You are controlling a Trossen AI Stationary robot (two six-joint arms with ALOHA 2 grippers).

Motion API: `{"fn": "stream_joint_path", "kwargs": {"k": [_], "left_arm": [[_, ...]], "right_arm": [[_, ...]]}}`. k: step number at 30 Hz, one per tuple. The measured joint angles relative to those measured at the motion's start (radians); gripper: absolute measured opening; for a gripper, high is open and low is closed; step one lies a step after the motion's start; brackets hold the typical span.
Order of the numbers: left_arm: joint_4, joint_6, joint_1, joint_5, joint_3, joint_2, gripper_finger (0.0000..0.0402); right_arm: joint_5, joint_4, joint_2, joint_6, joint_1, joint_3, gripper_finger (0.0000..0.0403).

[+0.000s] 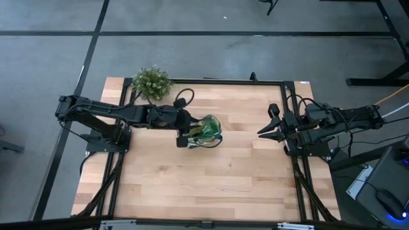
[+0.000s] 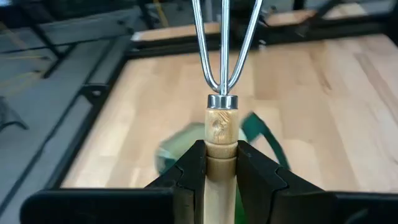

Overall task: Pick & Place Garden tools in Gardening bag
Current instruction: Put the hand rake into the gardening bag

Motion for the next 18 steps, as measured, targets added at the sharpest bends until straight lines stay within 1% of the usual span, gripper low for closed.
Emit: {"fn": "stream_joint_path", "kwargs": {"k": [4,10,18], "left_arm": [[-0.026,0.027,0.03,0.069,0.0,0.008,0.0066],[-0.039,0.079,0.079,0.106,-0.002,0.027,0.0066],[-0.014,0.026,0.139,0.202,-0.001,0.066,0.0066]], "right_arm": [[0.0,0.0,0.0,0.0,0.0,0.0,0.006],[0.0,0.0,0.0,0.0,0.0,0.0,0.006],[0.0,0.0,0.0,0.0,0.0,0.0,0.006]]}}
